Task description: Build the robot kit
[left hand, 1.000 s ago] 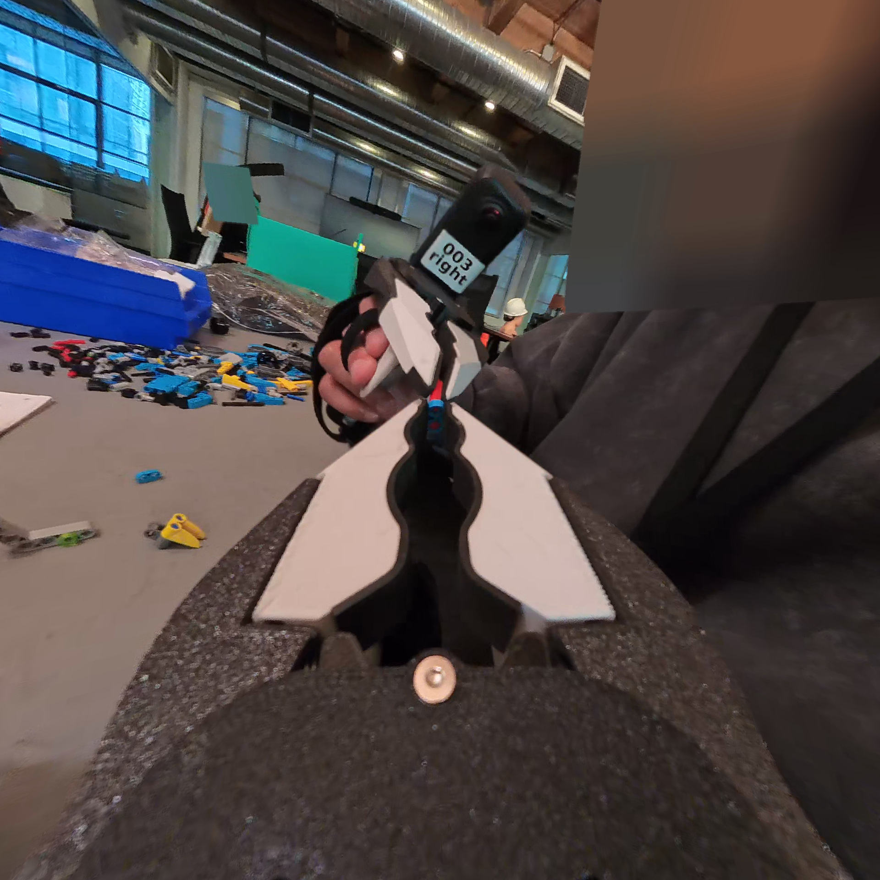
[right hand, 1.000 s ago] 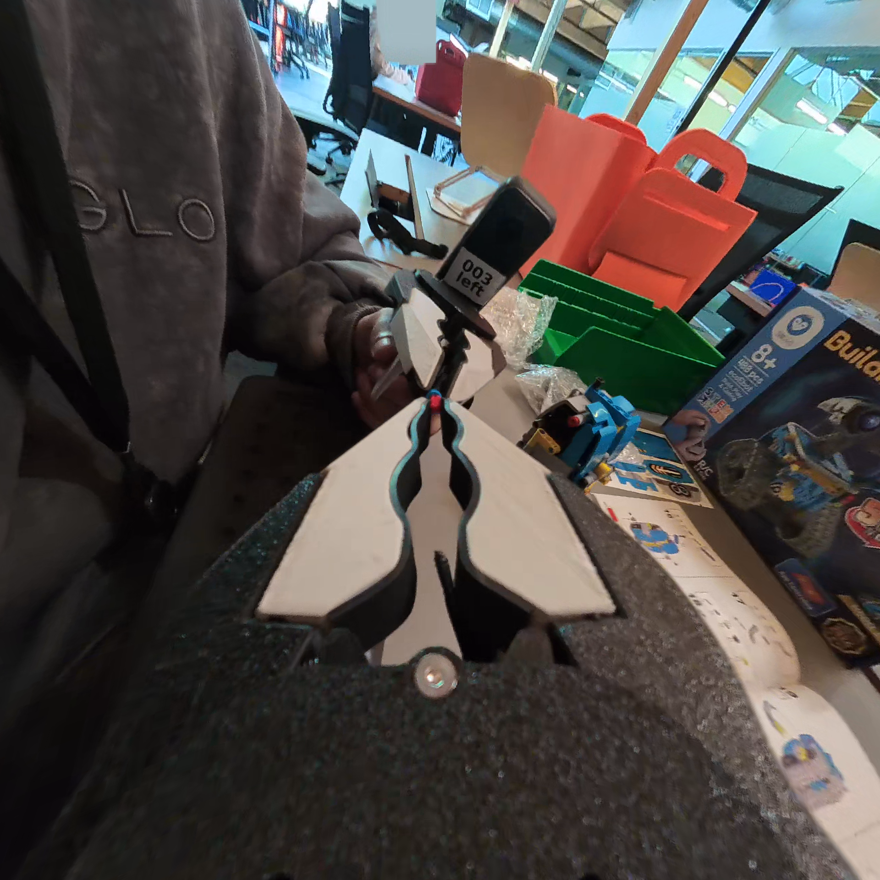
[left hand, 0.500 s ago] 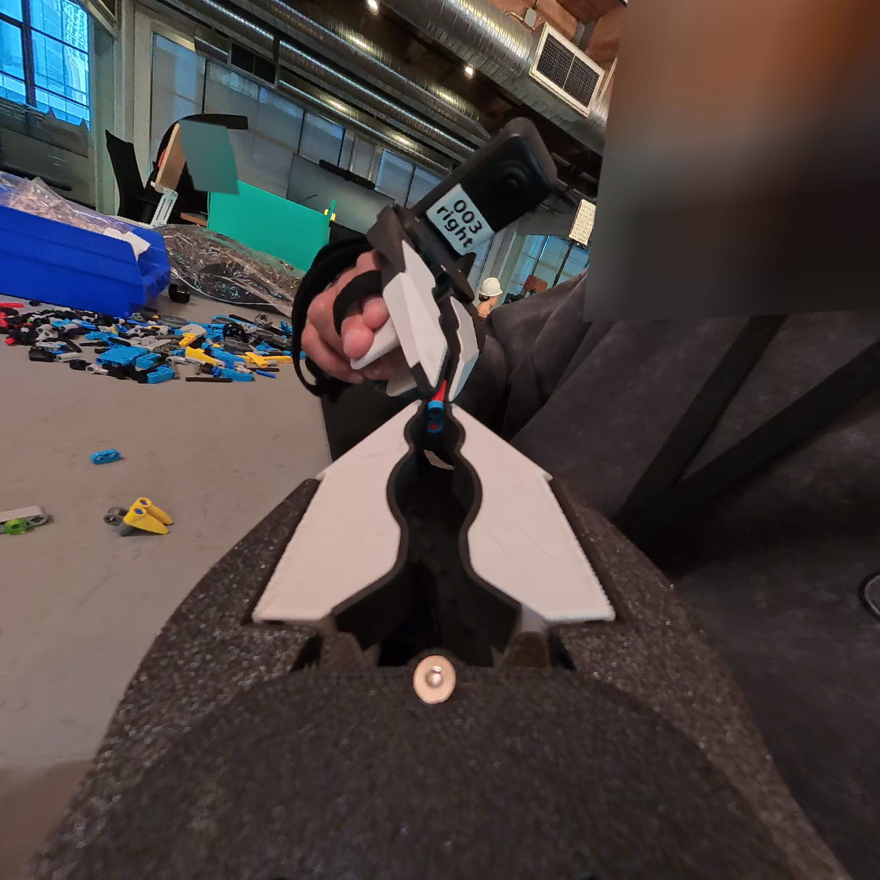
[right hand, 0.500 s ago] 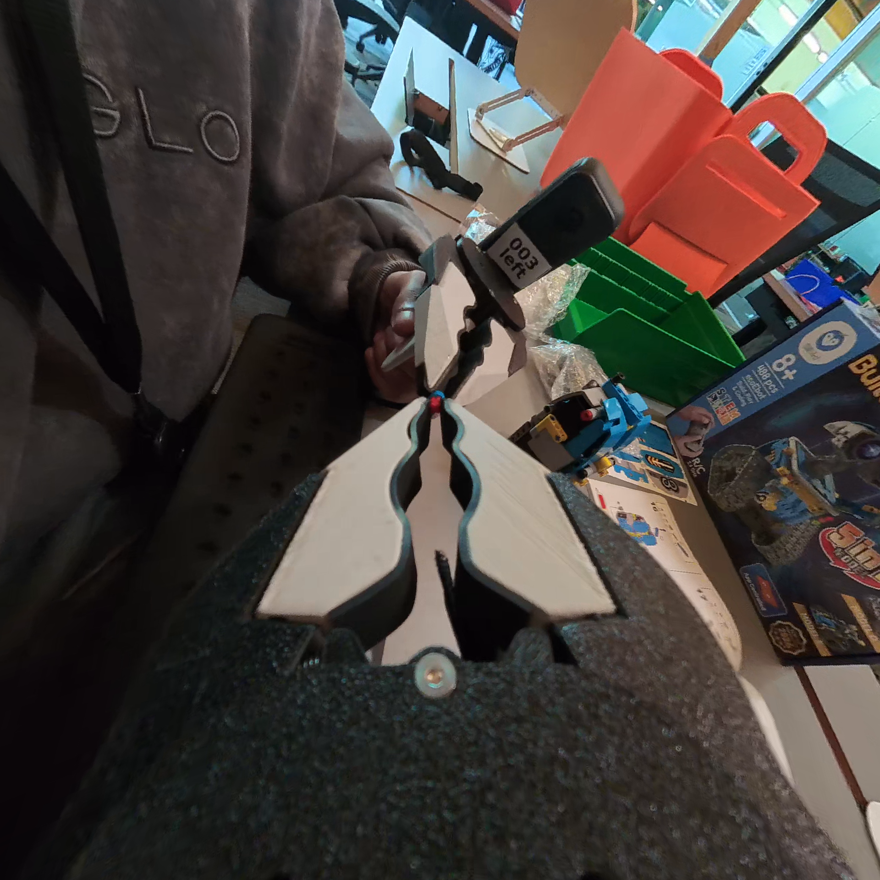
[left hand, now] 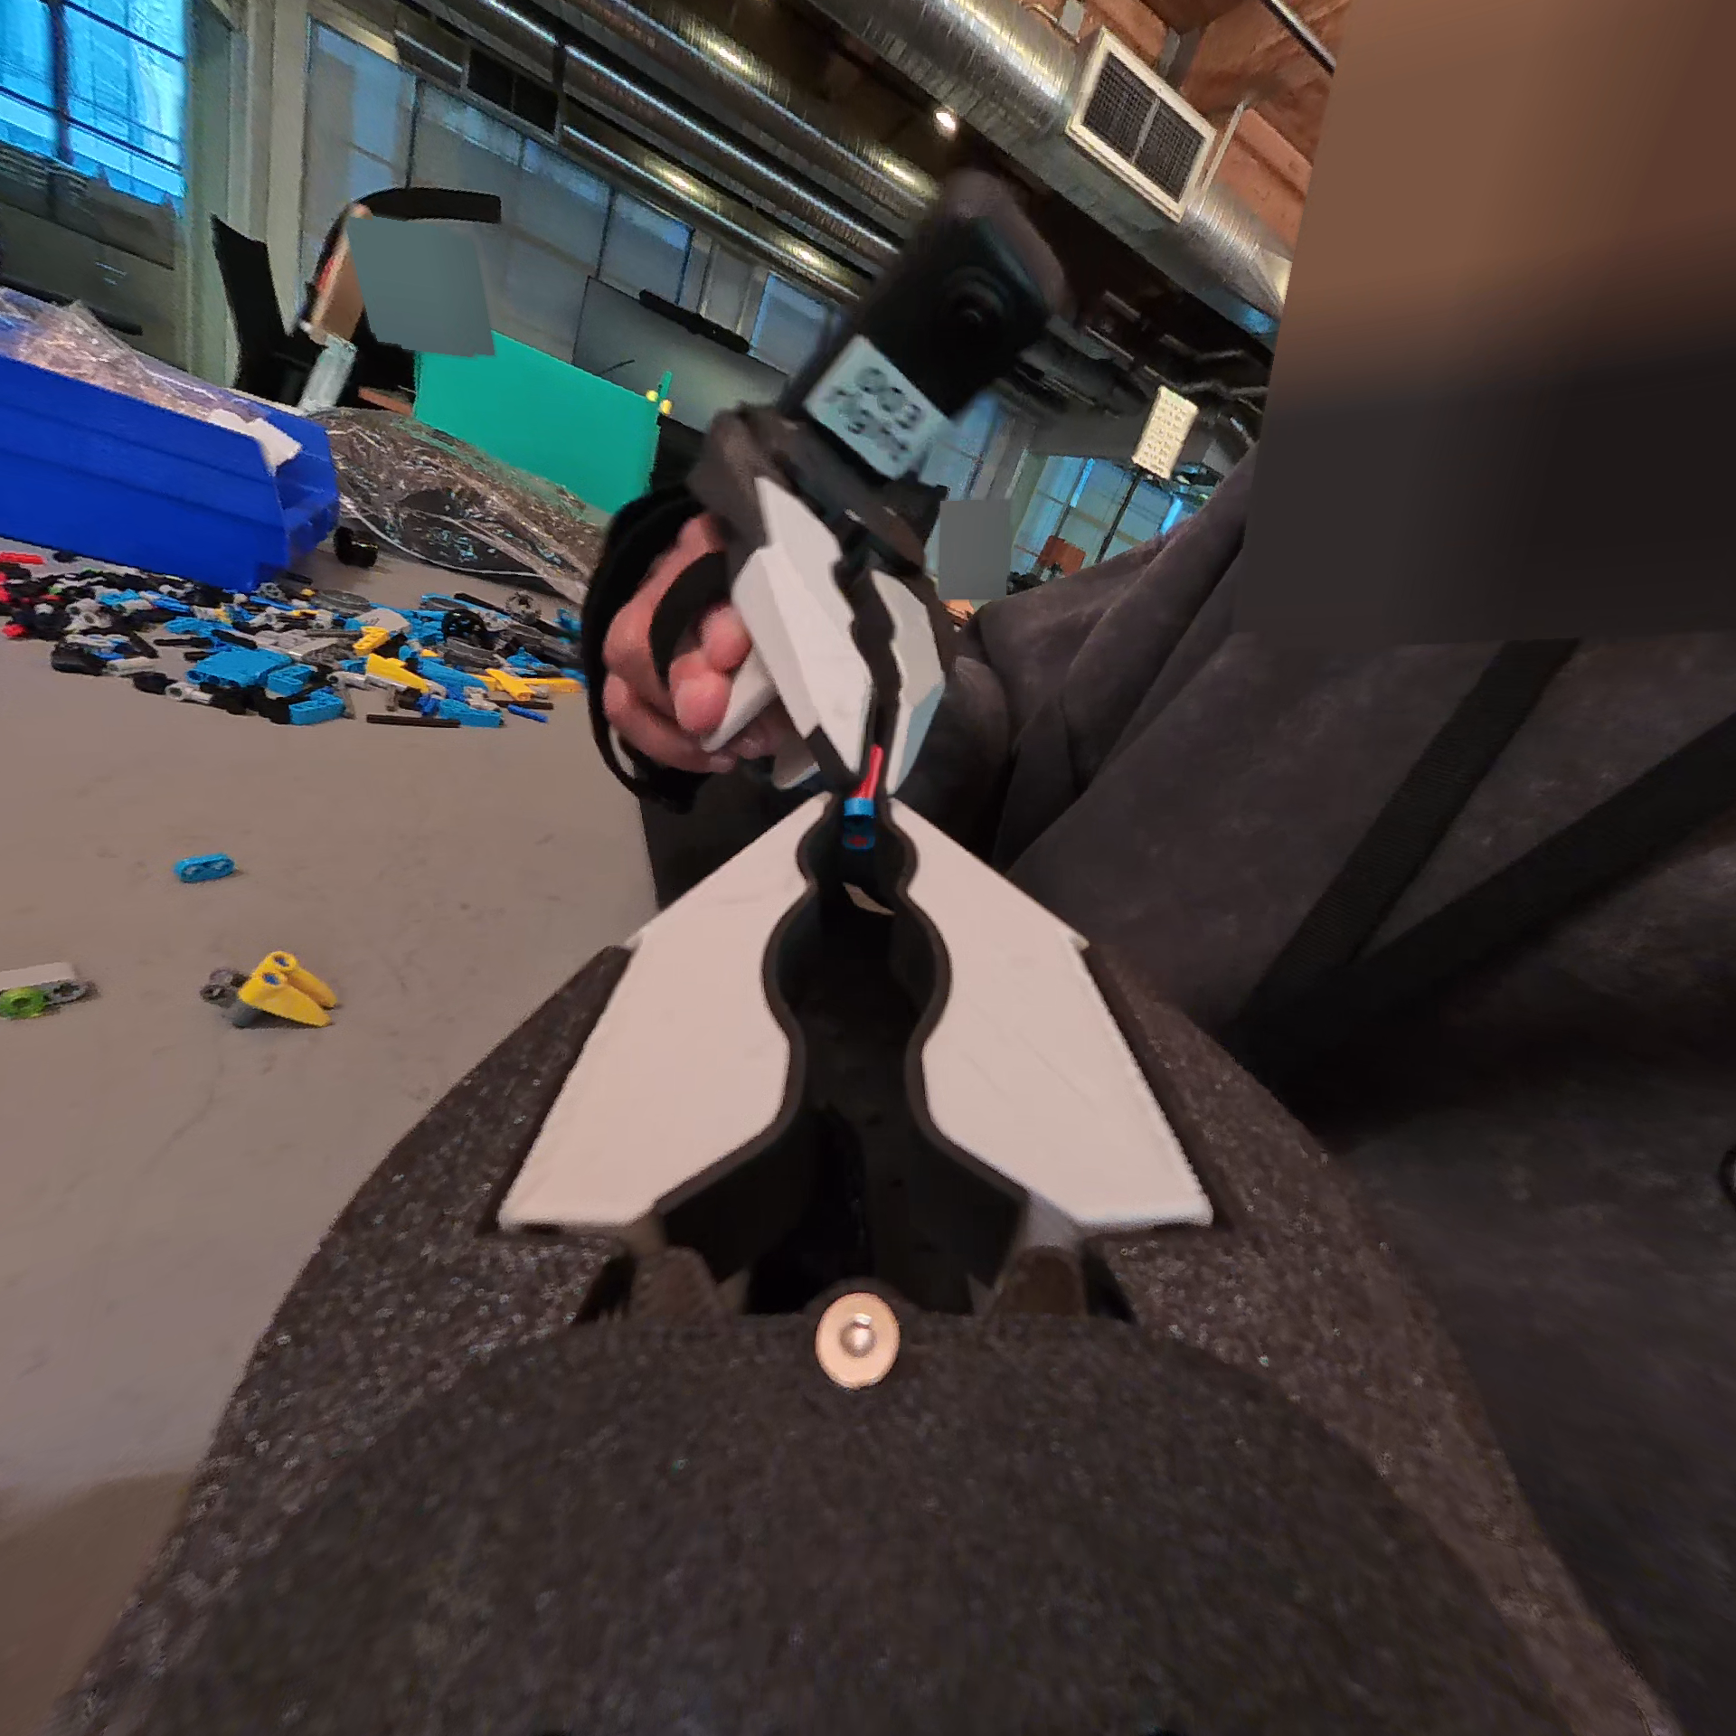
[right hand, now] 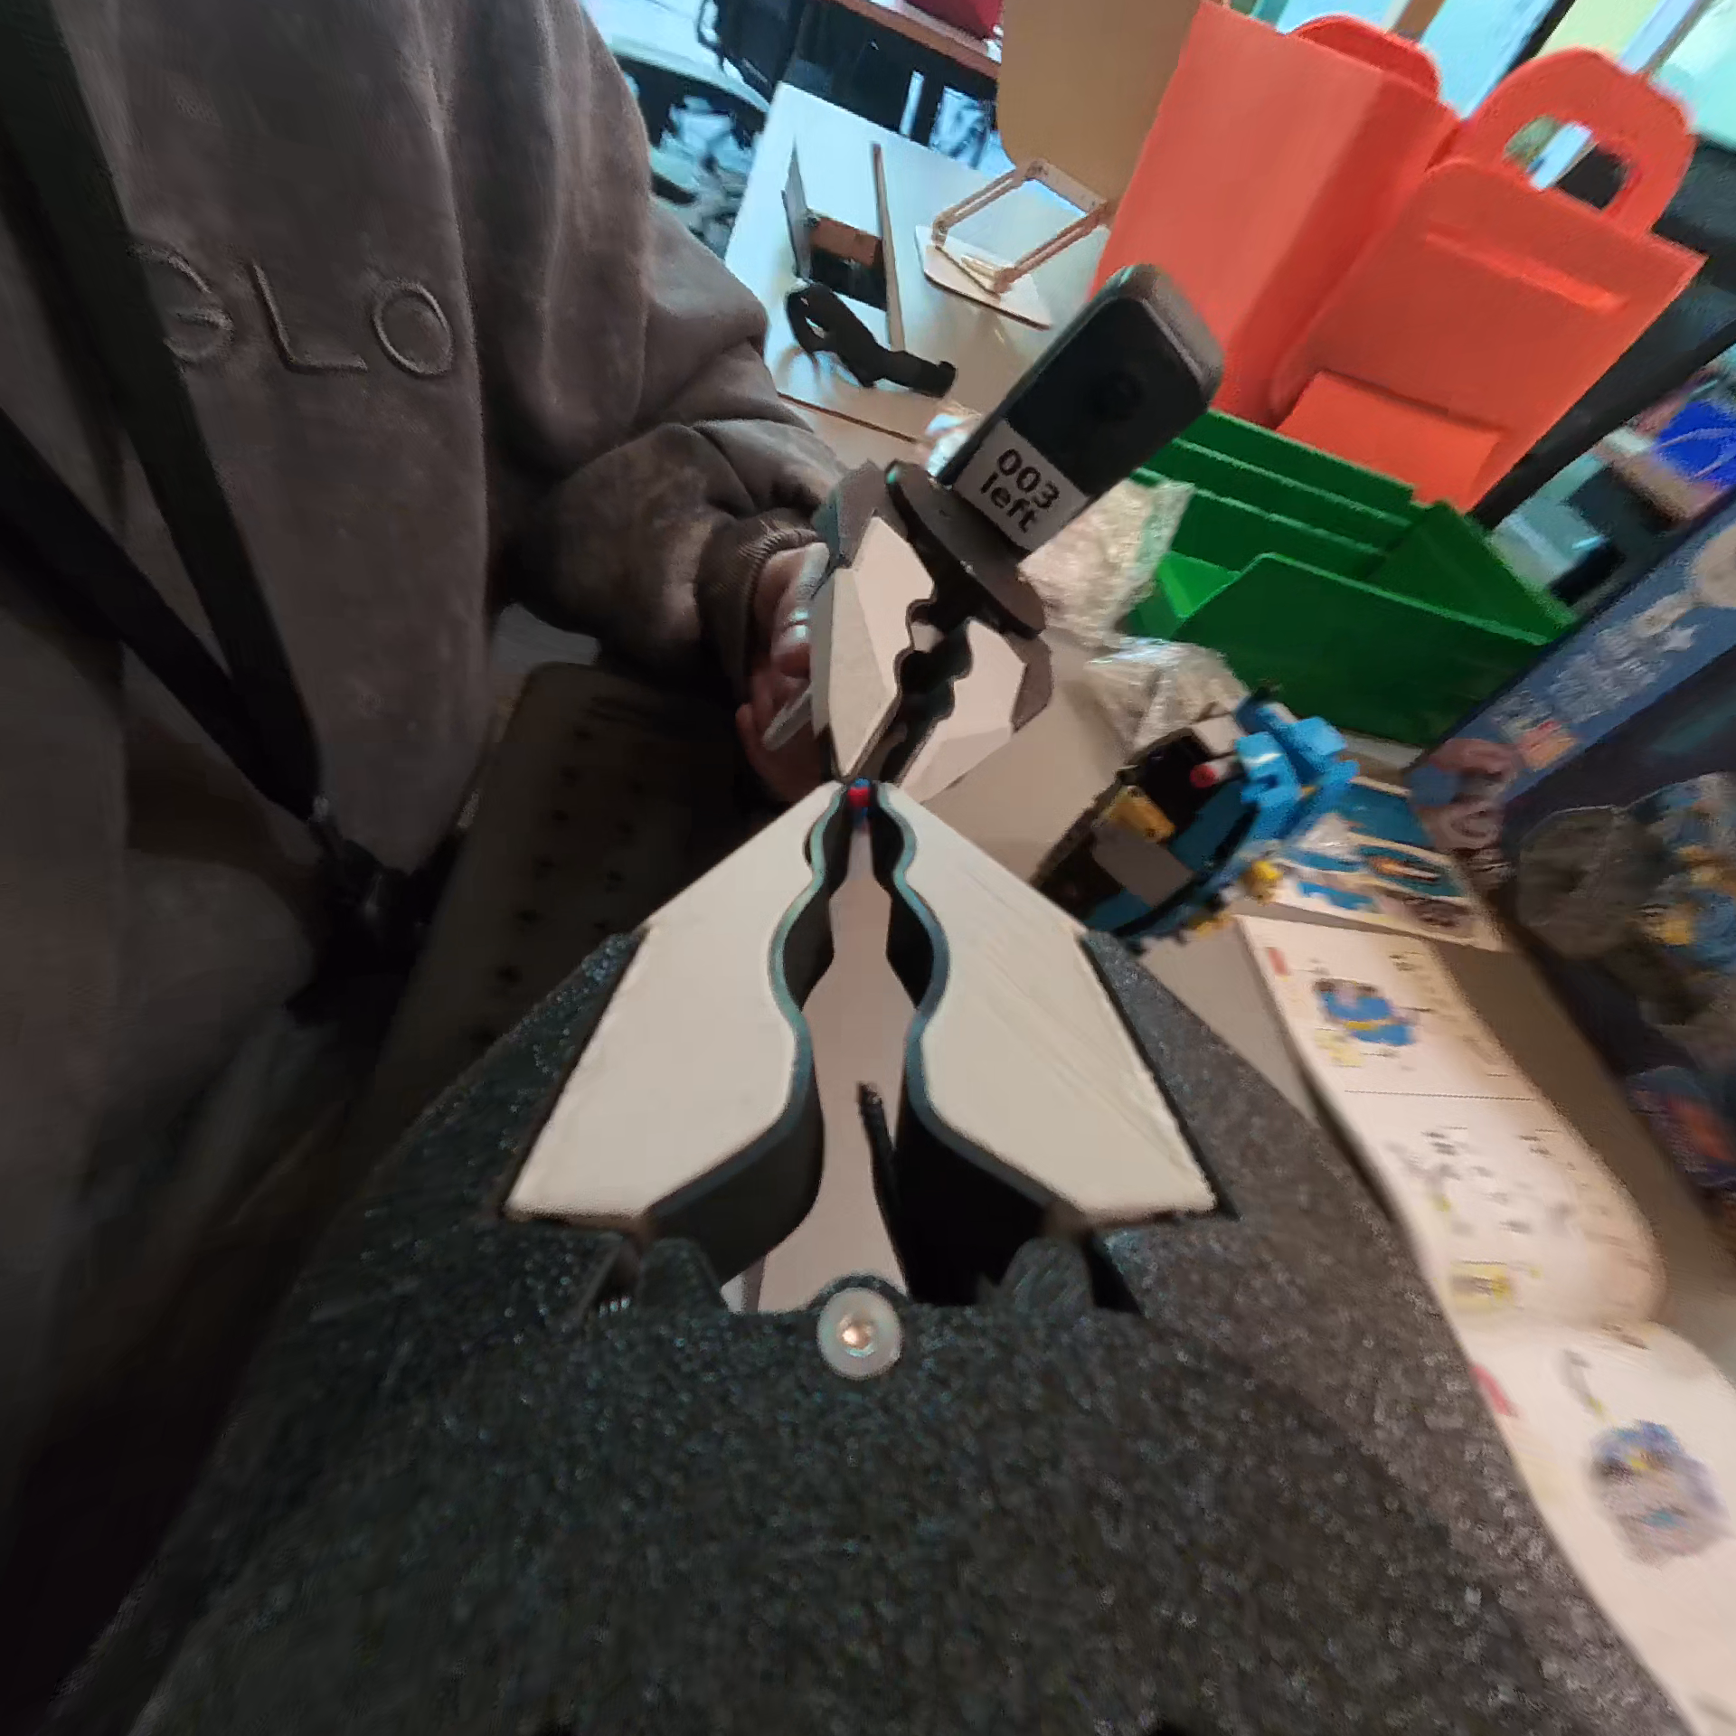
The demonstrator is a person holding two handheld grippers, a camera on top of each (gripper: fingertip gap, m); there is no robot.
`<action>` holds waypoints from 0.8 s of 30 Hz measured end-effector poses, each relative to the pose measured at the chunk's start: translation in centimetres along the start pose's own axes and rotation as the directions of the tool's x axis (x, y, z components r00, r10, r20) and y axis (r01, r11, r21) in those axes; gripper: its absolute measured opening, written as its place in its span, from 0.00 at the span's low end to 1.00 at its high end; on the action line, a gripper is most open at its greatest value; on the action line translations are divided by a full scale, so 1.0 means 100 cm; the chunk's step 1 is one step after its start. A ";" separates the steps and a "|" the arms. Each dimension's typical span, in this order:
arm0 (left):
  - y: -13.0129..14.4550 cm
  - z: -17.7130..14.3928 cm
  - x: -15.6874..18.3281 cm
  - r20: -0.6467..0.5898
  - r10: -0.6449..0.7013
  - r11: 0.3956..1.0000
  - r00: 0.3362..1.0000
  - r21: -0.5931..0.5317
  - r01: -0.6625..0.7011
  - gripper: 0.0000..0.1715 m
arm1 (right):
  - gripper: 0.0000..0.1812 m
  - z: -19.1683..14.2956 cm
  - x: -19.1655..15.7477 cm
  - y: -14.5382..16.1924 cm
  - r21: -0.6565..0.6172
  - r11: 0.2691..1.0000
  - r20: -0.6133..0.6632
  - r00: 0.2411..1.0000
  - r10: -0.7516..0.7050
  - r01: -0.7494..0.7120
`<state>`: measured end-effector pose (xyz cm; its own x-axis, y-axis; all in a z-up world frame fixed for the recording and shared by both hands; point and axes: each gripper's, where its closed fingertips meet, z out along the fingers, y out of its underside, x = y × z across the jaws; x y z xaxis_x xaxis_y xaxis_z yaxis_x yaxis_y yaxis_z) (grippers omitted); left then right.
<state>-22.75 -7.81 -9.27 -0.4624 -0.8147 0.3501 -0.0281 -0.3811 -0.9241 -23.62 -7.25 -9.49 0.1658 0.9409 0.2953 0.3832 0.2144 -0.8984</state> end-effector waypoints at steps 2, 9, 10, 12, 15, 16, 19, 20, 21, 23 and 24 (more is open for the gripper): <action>0.004 0.002 0.002 0.001 0.024 0.999 1.000 -0.025 -0.024 0.02 | 0.02 -0.001 -0.005 0.001 0.026 0.991 0.087 0.988 0.130 -0.132; 0.002 0.003 0.003 0.002 0.029 0.999 1.000 -0.017 -0.029 0.02 | 0.02 -0.002 -0.004 -0.001 0.186 0.943 0.129 0.958 0.254 -0.275; 0.000 0.002 0.001 0.005 0.022 1.000 1.000 -0.008 -0.022 0.03 | 0.02 -0.002 -0.002 -0.002 0.199 0.936 0.123 0.955 0.271 -0.291; -0.003 0.000 -0.004 0.023 -0.004 1.000 1.000 0.012 0.003 0.03 | 0.02 -0.002 0.004 -0.001 0.184 0.931 0.102 0.949 0.300 -0.314; -0.008 -0.004 -0.014 0.062 -0.037 0.998 0.997 0.051 0.034 0.03 | 0.07 -0.002 0.018 0.002 0.140 0.940 0.023 0.951 0.309 -0.310; -0.011 -0.006 -0.017 0.080 -0.046 0.997 0.996 0.068 0.041 0.03 | 0.11 -0.003 0.022 0.001 0.137 0.945 -0.008 0.954 0.300 -0.297; -0.020 -0.013 -0.027 0.113 -0.111 0.986 0.987 0.140 0.094 0.03 | 0.25 -0.006 0.037 -0.001 0.124 0.969 -0.197 0.951 0.236 -0.215; -0.024 -0.015 -0.030 0.108 -0.149 0.977 0.983 0.171 0.129 0.03 | 0.31 -0.007 0.045 -0.001 0.105 0.982 -0.310 0.932 0.185 -0.160; -0.026 -0.017 -0.031 0.095 -0.192 0.965 0.977 0.197 0.171 0.03 | 0.32 -0.008 0.049 -0.002 0.074 0.992 -0.413 0.903 0.121 -0.099; -0.031 -0.021 -0.036 0.076 -0.267 0.936 0.961 0.258 0.240 0.03 | 0.27 -0.004 0.051 0.000 -0.031 1.000 -0.560 0.828 -0.016 -0.001; -0.033 -0.023 -0.036 0.056 -0.296 0.923 0.953 0.273 0.271 0.03 | 0.27 0.000 0.050 0.000 -0.076 0.996 -0.599 0.797 -0.079 0.041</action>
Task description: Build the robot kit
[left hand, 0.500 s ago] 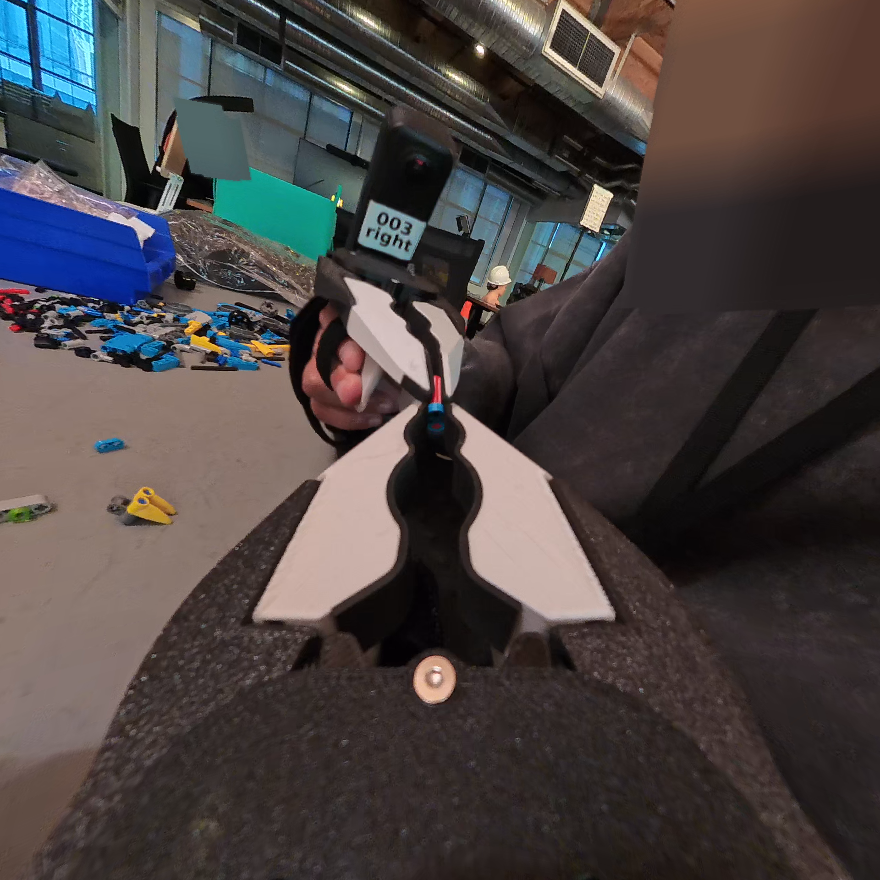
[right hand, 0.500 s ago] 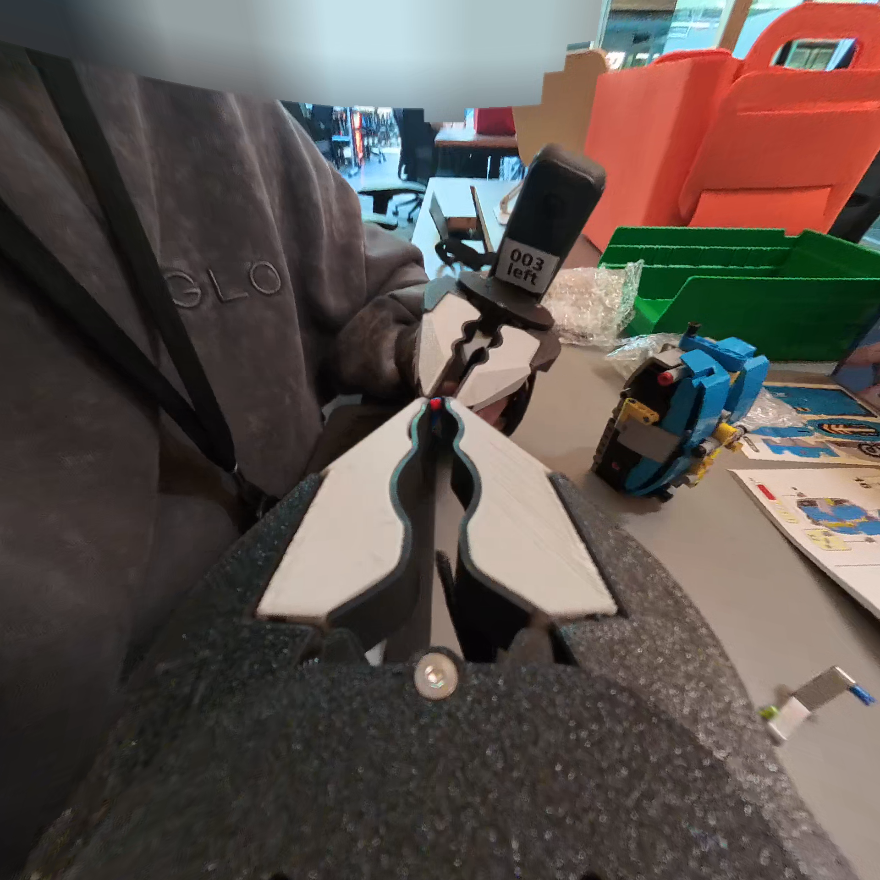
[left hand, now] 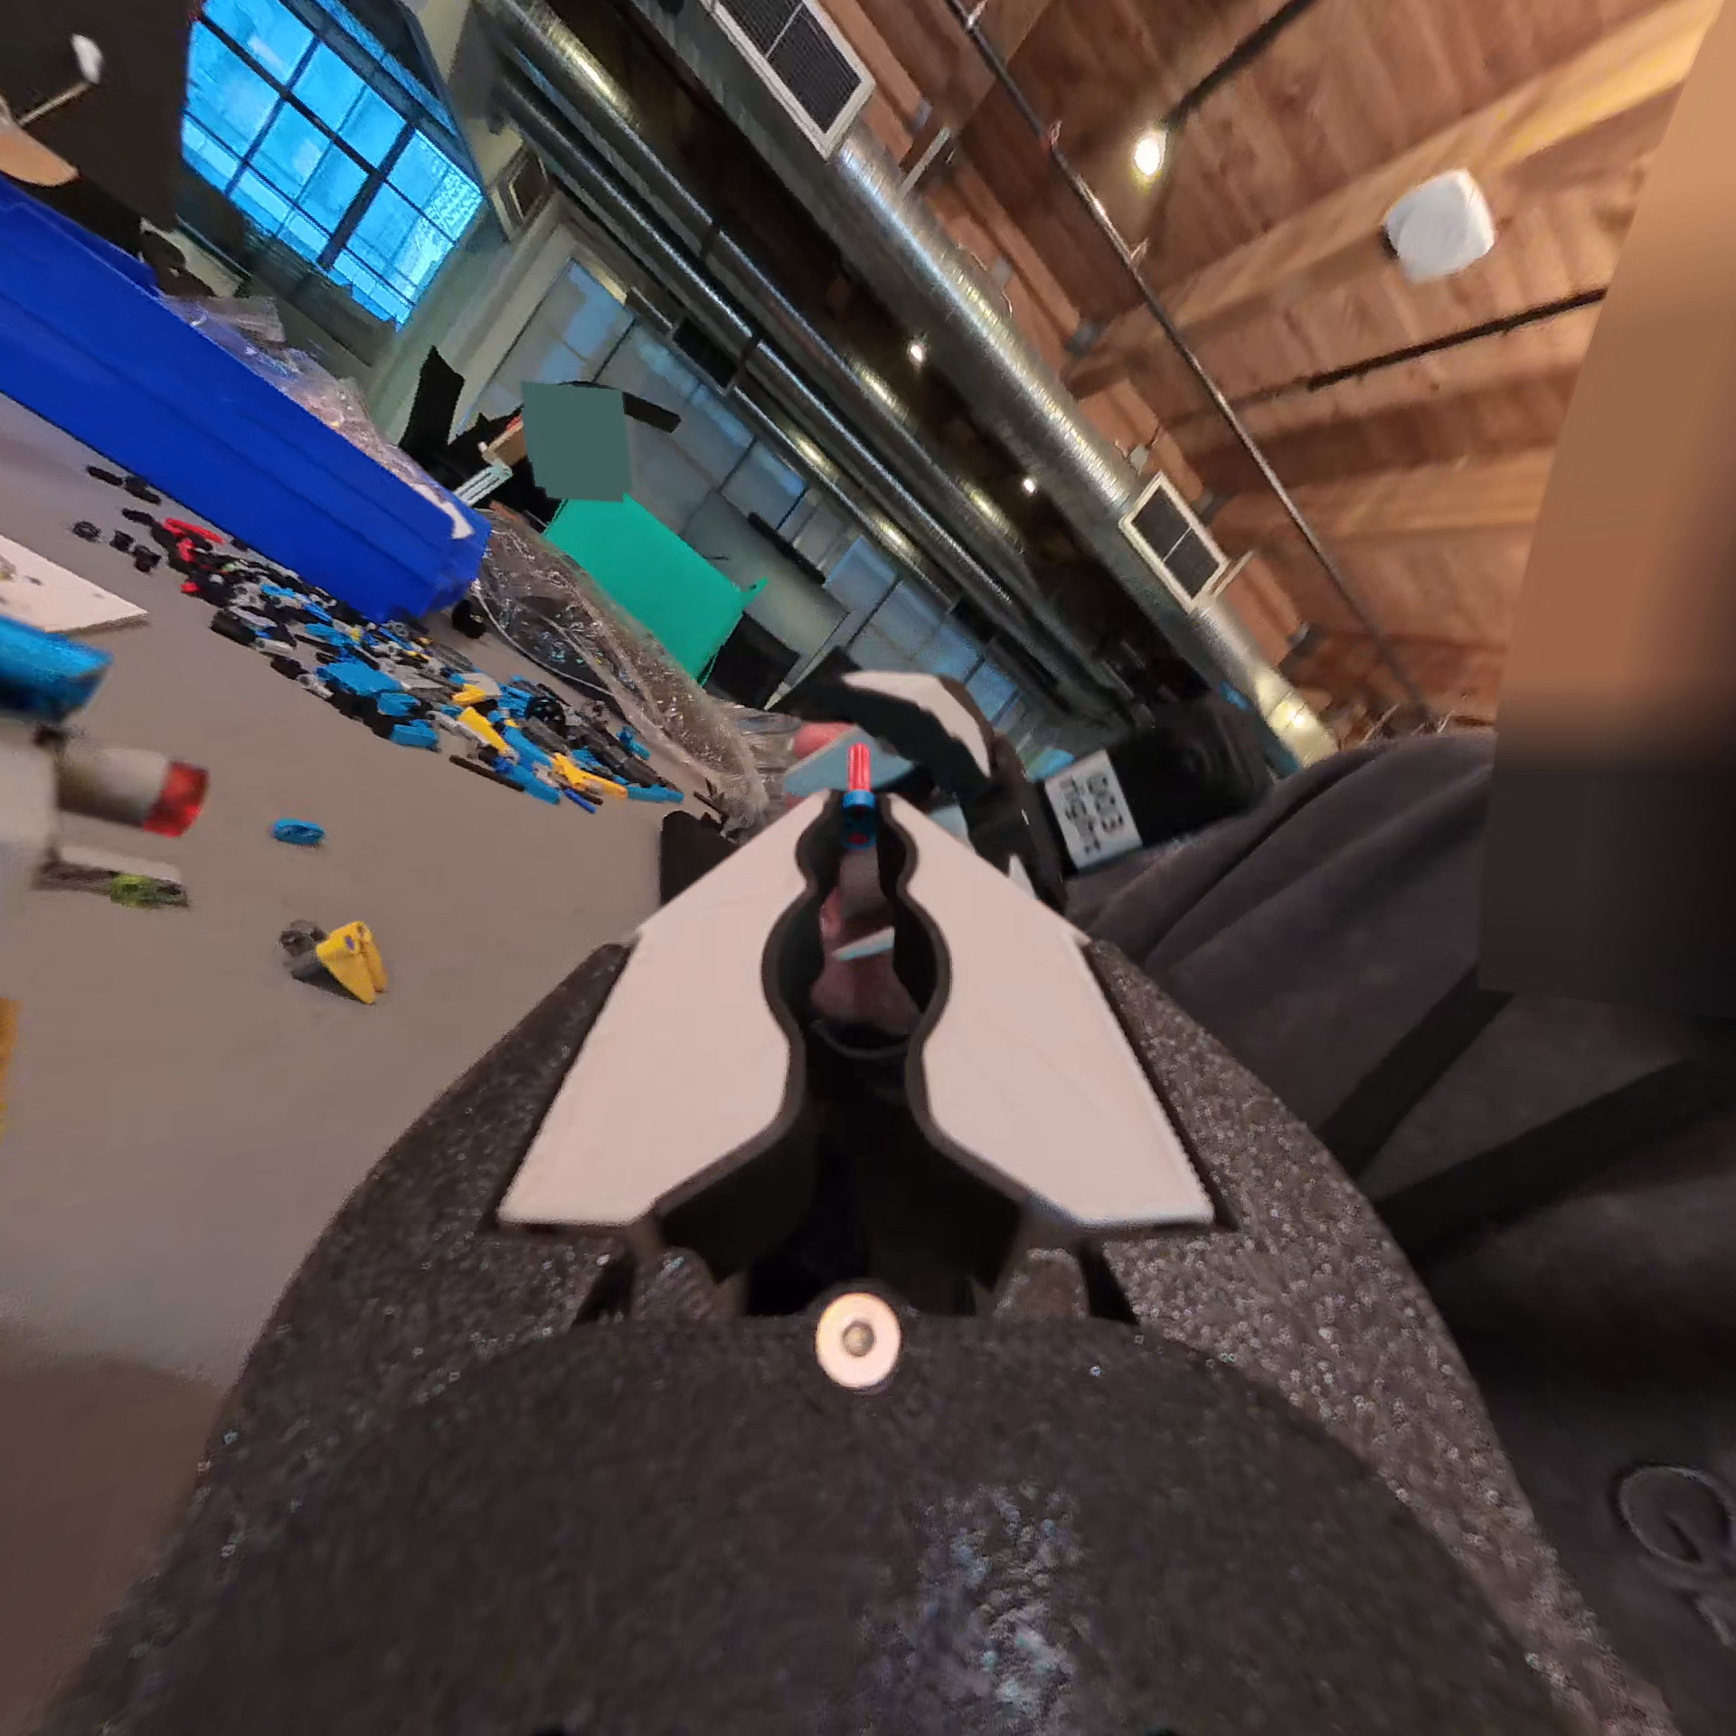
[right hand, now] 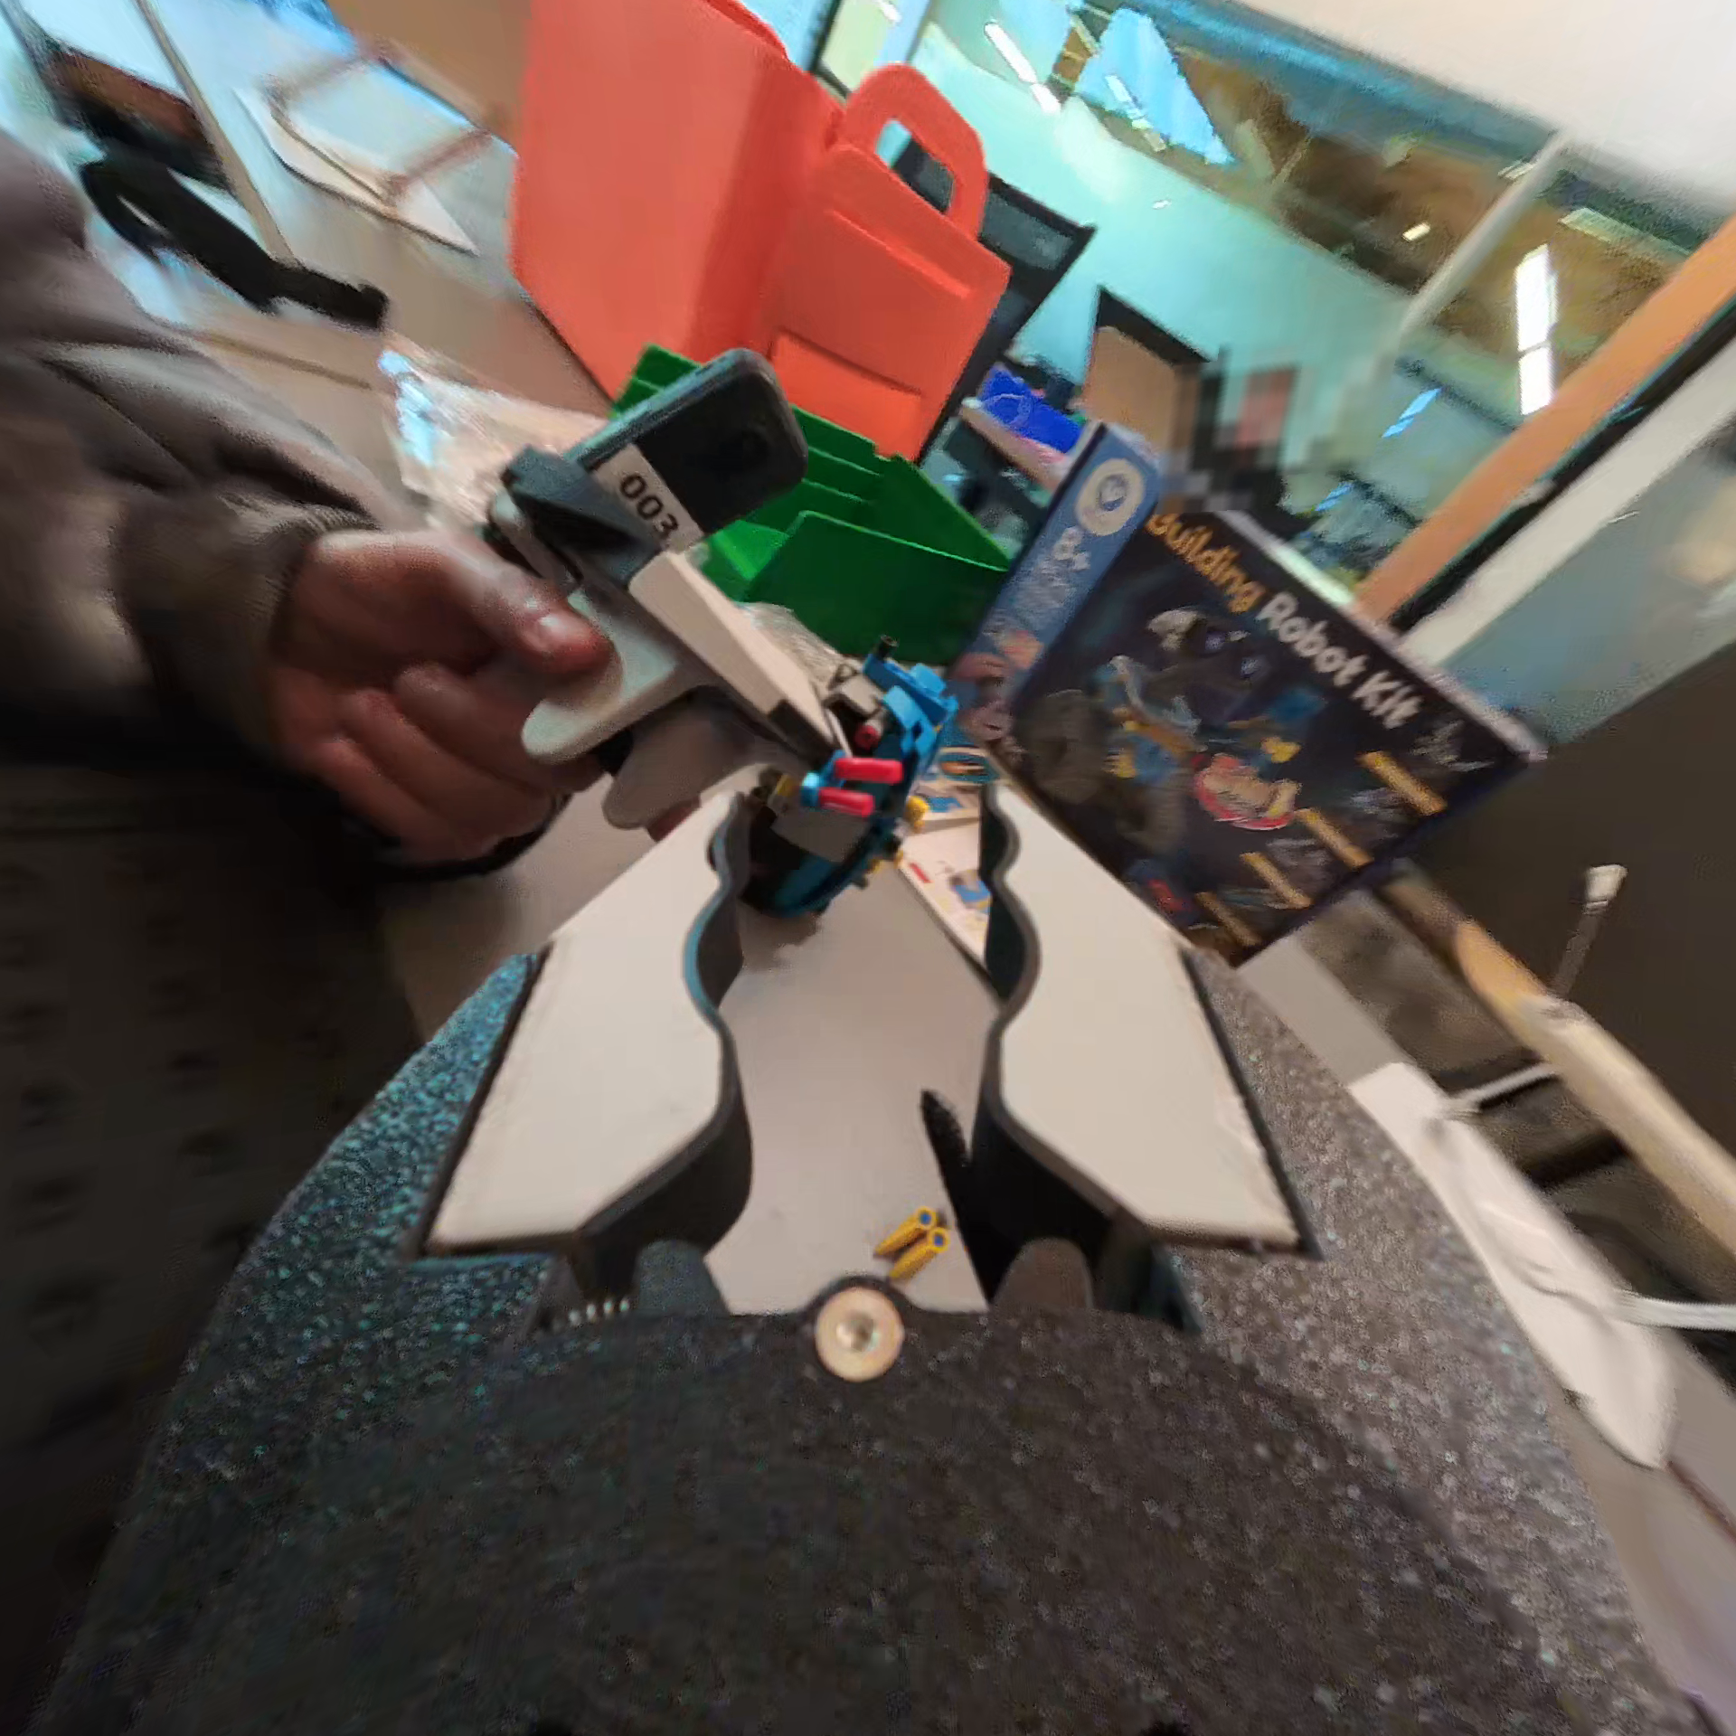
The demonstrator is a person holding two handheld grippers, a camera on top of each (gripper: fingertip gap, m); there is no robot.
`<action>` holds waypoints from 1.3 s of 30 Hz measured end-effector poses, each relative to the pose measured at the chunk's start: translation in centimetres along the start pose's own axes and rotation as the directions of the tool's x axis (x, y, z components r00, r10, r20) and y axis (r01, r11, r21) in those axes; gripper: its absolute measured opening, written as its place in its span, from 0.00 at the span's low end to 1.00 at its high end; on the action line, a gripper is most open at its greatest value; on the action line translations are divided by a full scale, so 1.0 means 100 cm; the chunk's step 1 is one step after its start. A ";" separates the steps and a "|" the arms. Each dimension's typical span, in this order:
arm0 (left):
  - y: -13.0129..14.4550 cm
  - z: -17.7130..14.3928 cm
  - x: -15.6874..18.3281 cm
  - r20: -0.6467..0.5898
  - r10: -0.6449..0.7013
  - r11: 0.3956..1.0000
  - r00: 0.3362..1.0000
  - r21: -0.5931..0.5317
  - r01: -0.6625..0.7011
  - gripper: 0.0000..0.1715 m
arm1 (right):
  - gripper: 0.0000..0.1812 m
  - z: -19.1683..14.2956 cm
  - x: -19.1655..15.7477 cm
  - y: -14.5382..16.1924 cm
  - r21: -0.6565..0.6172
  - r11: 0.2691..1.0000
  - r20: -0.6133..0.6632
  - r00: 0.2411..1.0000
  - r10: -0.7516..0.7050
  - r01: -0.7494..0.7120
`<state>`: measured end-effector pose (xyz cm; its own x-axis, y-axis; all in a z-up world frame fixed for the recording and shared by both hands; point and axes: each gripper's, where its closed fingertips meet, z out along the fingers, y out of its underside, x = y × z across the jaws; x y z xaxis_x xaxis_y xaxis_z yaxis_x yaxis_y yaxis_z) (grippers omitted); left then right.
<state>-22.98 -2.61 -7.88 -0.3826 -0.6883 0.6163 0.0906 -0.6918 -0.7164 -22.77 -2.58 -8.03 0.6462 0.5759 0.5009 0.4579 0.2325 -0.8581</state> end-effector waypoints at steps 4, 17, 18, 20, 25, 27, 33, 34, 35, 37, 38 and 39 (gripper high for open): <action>-0.005 -0.002 -0.002 -0.020 -0.070 0.997 0.997 0.032 0.071 0.03 | 0.24 0.009 -0.001 -0.002 -0.035 0.992 -0.144 0.982 -0.123 0.119; 0.000 -0.001 -0.003 -0.030 -0.107 0.994 0.994 0.008 0.107 0.03 | 0.11 0.016 0.002 0.001 -0.041 0.985 -0.168 0.971 -0.171 0.166; 0.000 -0.001 -0.003 -0.029 -0.105 0.994 0.994 0.006 0.105 0.03 | 0.11 0.015 0.002 0.000 -0.039 0.987 -0.164 0.973 -0.160 0.156; 0.001 -0.001 -0.004 -0.026 -0.110 0.994 0.994 0.002 0.110 0.03 | 0.10 0.015 0.001 0.002 -0.054 0.989 -0.140 0.980 -0.143 0.136; 0.006 -0.001 -0.011 0.015 -0.119 0.993 0.993 -0.025 0.119 0.03 | 0.09 0.017 0.000 0.010 -0.111 0.973 -0.102 0.971 -0.216 0.204; 0.008 0.000 -0.012 0.034 -0.092 0.995 0.995 -0.039 0.094 0.03 | 0.09 0.016 -0.003 0.011 -0.090 0.971 -0.053 0.972 -0.227 0.222; 0.012 0.001 -0.019 0.062 -0.116 0.991 0.991 -0.063 0.120 0.03 | 0.08 0.017 -0.005 0.019 -0.080 0.983 0.024 0.987 -0.162 0.163; 0.012 0.001 -0.021 0.075 -0.119 0.990 0.990 -0.061 0.124 0.03 | 0.09 0.017 -0.004 0.021 -0.077 0.988 0.024 0.991 -0.132 0.134; 0.012 0.002 -0.022 0.078 -0.121 0.990 0.990 -0.058 0.126 0.04 | 0.09 0.018 -0.003 0.023 -0.066 0.995 0.039 0.997 -0.067 0.070; 0.009 0.003 -0.018 0.052 -0.126 0.991 0.991 -0.045 0.129 0.04 | 0.08 0.017 -0.002 0.019 0.003 0.997 0.103 0.991 0.079 -0.080; 0.007 0.002 -0.017 0.043 -0.130 0.991 0.991 -0.036 0.132 0.06 | 0.09 0.018 -0.003 0.018 0.017 0.988 0.137 0.979 0.149 -0.153; 0.004 0.001 -0.017 0.035 -0.137 0.990 0.990 -0.019 0.138 0.08 | 0.09 0.019 -0.003 0.016 0.035 0.977 0.160 0.966 0.204 -0.212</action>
<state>-22.23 -1.74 -9.21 -0.3590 -0.5939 0.7200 0.0190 -0.7759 -0.6305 -23.37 -0.91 -9.72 0.6198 0.7291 0.2902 0.2885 0.1323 -0.9483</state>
